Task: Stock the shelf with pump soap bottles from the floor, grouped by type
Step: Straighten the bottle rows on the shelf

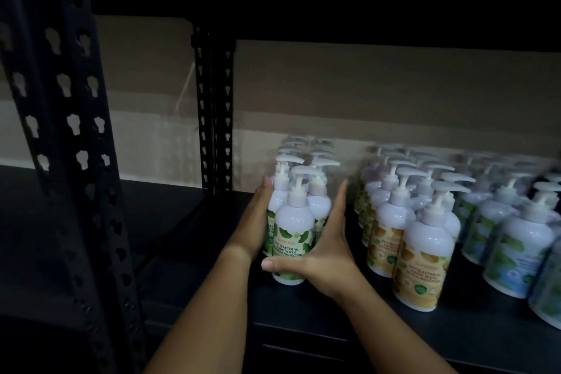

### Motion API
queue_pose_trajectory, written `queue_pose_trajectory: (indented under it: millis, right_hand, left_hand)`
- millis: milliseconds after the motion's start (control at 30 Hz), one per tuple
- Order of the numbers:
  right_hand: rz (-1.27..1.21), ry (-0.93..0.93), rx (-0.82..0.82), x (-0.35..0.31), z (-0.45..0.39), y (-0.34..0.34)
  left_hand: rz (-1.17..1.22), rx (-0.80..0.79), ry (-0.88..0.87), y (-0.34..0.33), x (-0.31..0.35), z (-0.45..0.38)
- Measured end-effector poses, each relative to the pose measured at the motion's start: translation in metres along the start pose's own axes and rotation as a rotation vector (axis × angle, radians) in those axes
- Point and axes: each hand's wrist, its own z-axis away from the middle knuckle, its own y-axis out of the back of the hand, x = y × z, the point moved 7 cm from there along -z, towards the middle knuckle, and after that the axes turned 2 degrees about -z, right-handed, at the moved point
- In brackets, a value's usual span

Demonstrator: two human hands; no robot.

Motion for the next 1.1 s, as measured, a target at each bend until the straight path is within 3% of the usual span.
queue_pose_trajectory:
  millis: [133,267,533,833,1100]
  right_hand:
    - [-0.085,-0.001,-0.058,0.009,-0.003,-0.001]
    - [-0.120,-0.001,-0.059,0.016,-0.007,0.002]
    - [-0.218,-0.010,-0.095,0.009,0.000,0.004]
    - [-0.194,-0.026,-0.095,0.014,-0.003,0.000]
    - [-0.331,-0.054,-0.038,0.003,0.000,0.004]
  left_hand:
    - [-0.077,0.035,-0.148,0.001,0.006,0.001]
    - [-0.052,0.089,-0.176,0.002,0.010,0.002]
    - [-0.055,0.083,-0.165,0.004,0.010,0.004]
    - [-0.068,-0.017,-0.002,0.008,-0.011,-0.012]
    - [-0.044,-0.014,-0.031,0.000,-0.001,-0.003]
